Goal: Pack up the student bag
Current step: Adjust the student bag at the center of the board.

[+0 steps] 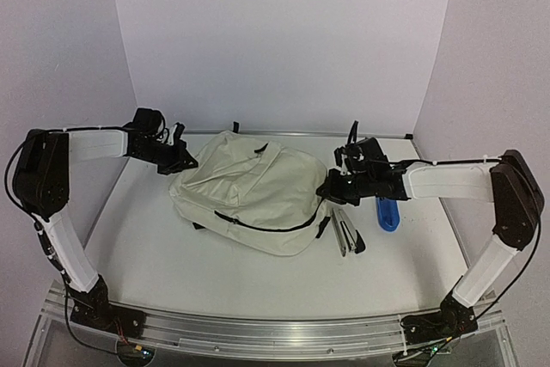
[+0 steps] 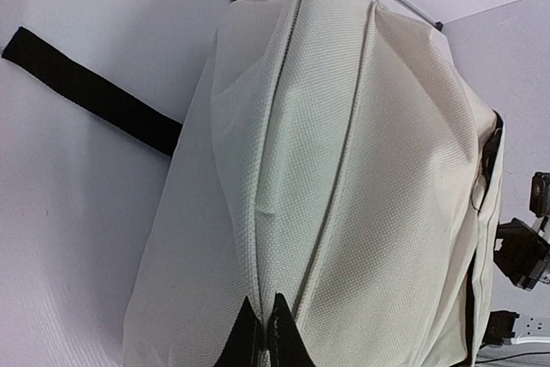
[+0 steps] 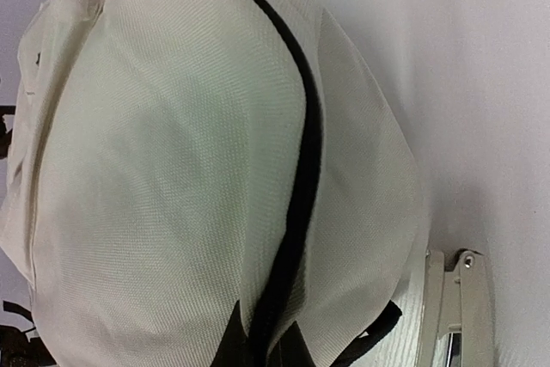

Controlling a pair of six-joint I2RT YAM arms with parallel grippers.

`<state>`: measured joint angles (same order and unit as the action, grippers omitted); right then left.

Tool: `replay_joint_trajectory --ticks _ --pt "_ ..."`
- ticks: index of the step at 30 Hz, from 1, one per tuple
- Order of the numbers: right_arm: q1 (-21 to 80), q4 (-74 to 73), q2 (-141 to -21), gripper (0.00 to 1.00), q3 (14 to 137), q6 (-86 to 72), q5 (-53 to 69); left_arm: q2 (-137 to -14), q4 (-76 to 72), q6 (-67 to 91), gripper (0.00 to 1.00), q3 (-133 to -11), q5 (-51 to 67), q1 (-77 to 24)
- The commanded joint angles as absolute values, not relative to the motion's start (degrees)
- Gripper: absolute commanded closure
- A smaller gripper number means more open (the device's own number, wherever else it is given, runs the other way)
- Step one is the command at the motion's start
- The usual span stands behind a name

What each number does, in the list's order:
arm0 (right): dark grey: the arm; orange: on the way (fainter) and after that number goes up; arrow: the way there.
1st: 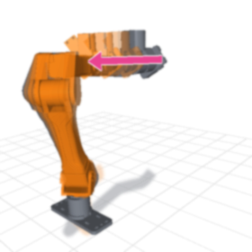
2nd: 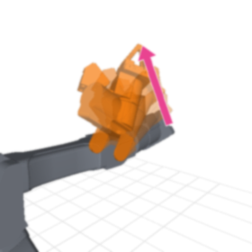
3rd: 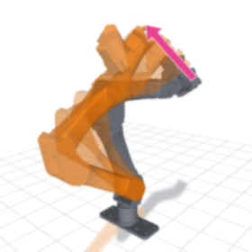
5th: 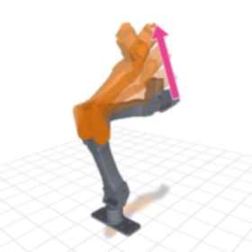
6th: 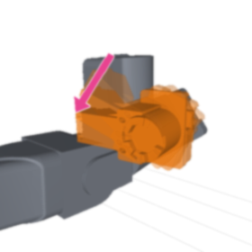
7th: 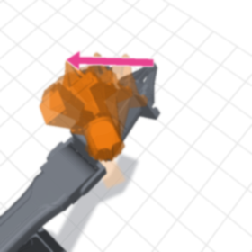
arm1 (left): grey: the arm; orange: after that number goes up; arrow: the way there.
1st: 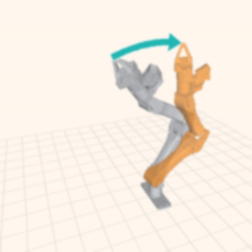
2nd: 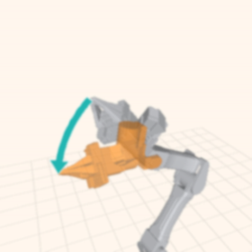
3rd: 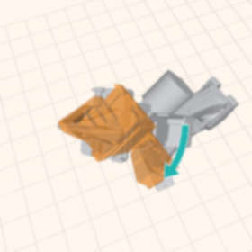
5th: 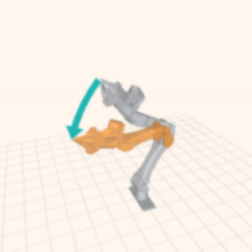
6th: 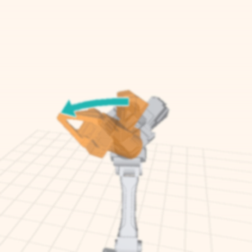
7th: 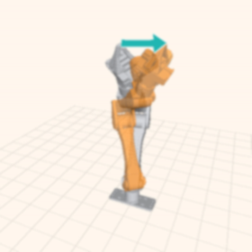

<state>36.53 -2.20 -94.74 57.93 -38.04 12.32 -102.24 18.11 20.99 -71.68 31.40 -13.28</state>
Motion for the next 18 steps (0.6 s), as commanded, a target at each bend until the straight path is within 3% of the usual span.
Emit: replay_joint_trajectory --ticks 1,8,16,18 --pt "34.5 -0.4 -96.7 1.0 61.3 -34.5 12.5 -94.5 19.9 24.4 1.0 -65.3 32.6 -13.4" --pt "31.2 -0.4 -101.8 1.0 68.9 -29.4 13.5 -83.7 17.7 35.5 1.0 -52.9 34.7 -15.3" --pt "29.4 -0.4 -109.8 1.0 75.5 -26.3 16.6 -71.9 16.7 47.2 1.0 -41.5 26.2 -26.2" --pt "29.4 -0.4 -110.1 1.0 75.4 -25.8 17.9 -68.8 18.3 48.2 0.94 -40.1 24.5 -27.1"
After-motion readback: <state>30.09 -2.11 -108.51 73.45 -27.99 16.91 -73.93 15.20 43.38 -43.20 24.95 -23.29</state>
